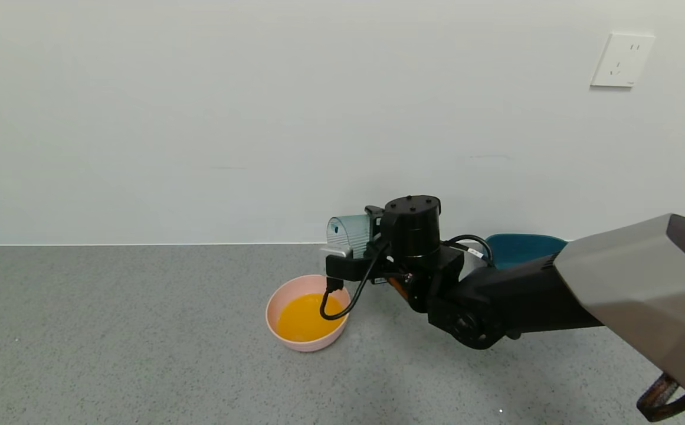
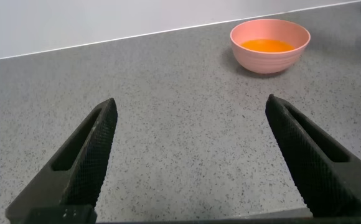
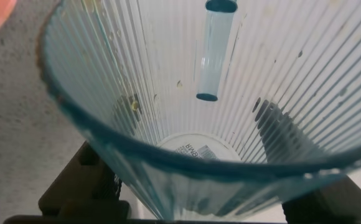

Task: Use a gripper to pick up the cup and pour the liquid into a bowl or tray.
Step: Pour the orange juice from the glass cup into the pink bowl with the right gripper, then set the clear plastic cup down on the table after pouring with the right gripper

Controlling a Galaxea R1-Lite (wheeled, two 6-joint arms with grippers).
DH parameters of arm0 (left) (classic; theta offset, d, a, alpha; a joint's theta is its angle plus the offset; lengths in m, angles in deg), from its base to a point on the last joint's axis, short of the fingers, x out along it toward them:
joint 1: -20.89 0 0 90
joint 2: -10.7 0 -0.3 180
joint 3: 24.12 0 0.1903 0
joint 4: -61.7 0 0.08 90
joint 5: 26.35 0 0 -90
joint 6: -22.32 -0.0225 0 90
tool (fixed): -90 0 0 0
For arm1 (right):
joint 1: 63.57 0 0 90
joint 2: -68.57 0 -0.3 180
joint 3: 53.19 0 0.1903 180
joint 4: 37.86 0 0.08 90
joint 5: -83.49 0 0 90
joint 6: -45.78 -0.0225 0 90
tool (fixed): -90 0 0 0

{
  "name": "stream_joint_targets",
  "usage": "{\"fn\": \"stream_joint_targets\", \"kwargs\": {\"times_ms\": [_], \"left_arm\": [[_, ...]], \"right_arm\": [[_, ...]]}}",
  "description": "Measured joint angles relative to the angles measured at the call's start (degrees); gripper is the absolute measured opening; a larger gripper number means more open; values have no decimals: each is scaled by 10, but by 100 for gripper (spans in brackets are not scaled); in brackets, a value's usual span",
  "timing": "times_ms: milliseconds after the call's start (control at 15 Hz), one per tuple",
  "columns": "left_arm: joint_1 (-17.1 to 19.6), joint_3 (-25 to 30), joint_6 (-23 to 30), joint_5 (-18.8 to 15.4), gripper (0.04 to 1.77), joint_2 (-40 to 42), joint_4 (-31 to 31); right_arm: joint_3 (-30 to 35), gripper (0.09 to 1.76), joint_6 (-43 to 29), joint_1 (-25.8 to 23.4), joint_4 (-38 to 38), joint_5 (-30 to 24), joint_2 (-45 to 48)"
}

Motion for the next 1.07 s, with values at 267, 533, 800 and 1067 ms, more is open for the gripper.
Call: {"fn": "stream_joint_targets", "kwargs": {"times_ms": [267, 533, 800, 1067], "left_arm": [[0, 0, 0, 0, 172, 0, 0], [0, 0, 0, 0, 172, 0, 0], [0, 0, 0, 0, 172, 0, 0], [0, 0, 0, 0, 172, 0, 0]], "right_arm": [[55, 137, -168, -12, 17, 14, 29], [74, 137, -306, -36, 63, 30, 40], [79, 137, -454, -42, 51, 43, 51], [95, 137, -625, -34, 6, 43, 74]]}}
